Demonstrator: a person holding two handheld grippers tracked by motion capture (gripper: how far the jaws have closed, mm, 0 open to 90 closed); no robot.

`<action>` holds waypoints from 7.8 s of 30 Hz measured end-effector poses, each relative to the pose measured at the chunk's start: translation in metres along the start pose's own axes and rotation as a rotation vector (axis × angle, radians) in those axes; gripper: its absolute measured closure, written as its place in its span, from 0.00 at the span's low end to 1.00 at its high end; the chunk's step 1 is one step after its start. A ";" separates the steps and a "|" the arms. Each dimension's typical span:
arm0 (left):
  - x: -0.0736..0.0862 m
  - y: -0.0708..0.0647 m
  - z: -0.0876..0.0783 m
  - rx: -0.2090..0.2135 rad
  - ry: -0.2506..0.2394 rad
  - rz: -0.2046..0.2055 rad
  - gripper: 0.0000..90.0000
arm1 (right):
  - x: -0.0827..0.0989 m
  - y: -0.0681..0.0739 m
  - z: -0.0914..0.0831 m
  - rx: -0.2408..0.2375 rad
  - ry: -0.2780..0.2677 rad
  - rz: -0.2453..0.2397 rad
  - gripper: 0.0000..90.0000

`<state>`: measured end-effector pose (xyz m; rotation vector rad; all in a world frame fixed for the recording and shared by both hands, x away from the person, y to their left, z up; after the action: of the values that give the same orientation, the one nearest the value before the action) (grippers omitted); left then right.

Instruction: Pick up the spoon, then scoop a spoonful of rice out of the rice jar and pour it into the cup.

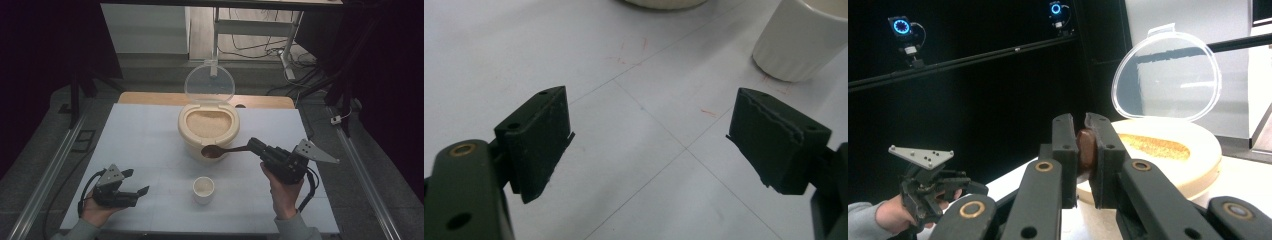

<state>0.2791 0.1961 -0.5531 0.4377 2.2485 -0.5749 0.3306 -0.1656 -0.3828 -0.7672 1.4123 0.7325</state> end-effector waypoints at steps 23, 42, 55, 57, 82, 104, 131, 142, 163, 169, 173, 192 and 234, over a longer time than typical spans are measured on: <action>0.001 0.000 0.003 -0.001 0.010 -0.001 0.18 | -0.024 -0.041 0.013 0.106 -0.050 0.017 0.92; 0.004 0.001 0.006 0.007 0.036 0.000 0.18 | -0.033 -0.077 0.035 0.237 0.045 -0.037 0.92; 0.005 0.001 0.007 0.005 0.045 0.007 0.18 | -0.024 -0.074 0.062 0.286 0.211 -0.189 0.92; 0.005 0.001 0.007 0.004 0.043 0.004 0.19 | -0.023 -0.073 0.065 0.293 0.233 -0.211 0.92; 0.006 -0.001 0.009 0.009 0.050 0.009 0.20 | 0.025 -0.080 0.087 0.224 0.329 0.042 0.92; 0.006 -0.001 0.010 0.010 0.053 0.013 0.20 | 0.035 -0.100 0.076 0.235 0.236 0.419 0.92; 0.005 -0.002 0.010 0.008 0.055 0.020 0.21 | 0.037 -0.112 0.057 0.183 0.152 0.729 0.92; 0.005 -0.002 0.011 0.009 0.056 0.021 0.21 | 0.038 -0.114 0.054 0.161 0.130 0.778 0.92; 0.005 -0.002 0.011 0.010 0.059 0.025 0.21 | 0.029 -0.106 0.047 0.105 0.119 0.767 0.92; 0.005 -0.001 0.012 0.010 0.060 0.022 0.21 | 0.028 -0.101 0.044 0.081 0.119 0.773 0.92; 0.005 -0.001 0.012 0.010 0.059 0.023 0.21 | 0.030 -0.094 0.041 0.058 0.129 0.781 0.92; 0.005 0.000 0.012 0.011 0.061 0.015 0.21 | 0.057 -0.046 0.018 -0.087 0.253 0.765 0.92; 0.006 0.000 0.013 0.010 0.068 0.020 0.21 | 0.058 -0.012 0.019 -0.109 0.379 0.299 0.92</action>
<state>0.2829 0.1901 -0.5656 0.4901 2.3041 -0.5688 0.3526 -0.1573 -0.4399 -0.8180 1.8694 0.9340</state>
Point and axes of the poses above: each handheld gripper's, and its own axes: z roughly forward along the jaws, x roughly out of its underside, y roughly to its left, the point moved 8 cm from there along z, roughly forward along the jaws, and after that the axes turned 15 degrees about -z, right-handed, at the moved point
